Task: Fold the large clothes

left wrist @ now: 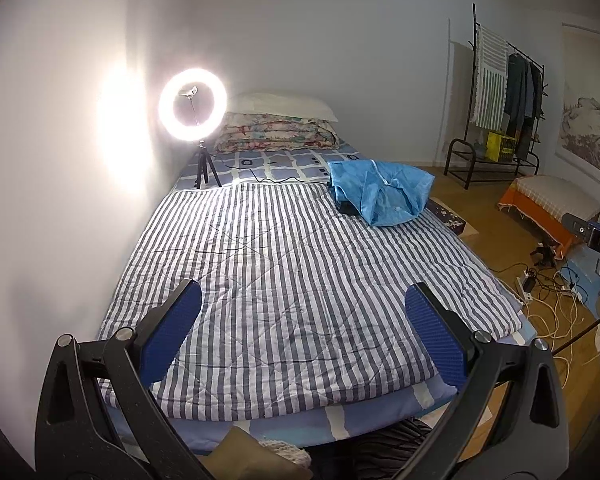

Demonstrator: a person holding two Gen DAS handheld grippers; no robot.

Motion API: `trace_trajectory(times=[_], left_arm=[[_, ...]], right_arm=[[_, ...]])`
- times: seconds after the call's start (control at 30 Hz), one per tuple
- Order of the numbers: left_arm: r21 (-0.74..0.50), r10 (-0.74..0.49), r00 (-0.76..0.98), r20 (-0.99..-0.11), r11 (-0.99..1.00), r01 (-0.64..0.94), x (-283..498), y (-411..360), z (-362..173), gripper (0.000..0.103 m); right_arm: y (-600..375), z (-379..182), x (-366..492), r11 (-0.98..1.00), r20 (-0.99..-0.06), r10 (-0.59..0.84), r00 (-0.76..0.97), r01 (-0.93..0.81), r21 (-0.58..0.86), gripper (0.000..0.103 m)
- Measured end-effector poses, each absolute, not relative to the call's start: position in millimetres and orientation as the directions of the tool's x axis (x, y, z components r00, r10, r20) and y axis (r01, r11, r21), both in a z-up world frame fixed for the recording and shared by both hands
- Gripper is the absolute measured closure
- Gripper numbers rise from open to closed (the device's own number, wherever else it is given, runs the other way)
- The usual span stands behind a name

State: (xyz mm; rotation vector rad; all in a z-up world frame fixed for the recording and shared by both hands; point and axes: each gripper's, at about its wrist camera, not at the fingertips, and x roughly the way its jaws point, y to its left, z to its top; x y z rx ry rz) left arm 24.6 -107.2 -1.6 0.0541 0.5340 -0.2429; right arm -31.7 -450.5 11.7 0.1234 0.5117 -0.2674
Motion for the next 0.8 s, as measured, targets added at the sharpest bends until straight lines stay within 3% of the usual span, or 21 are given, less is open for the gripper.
trace_trajectory(times=[0.8], left_arm=[[-0.034, -0.211, 0.828, -0.519, 0.973, 0.227, 27.2, -101.2, -12.9, 0.000]], right_arm=[[-441.2, 7.4, -29.7, 0.961, -0.517, -0.204, 0.832, 0.270, 0.056, 0.000]])
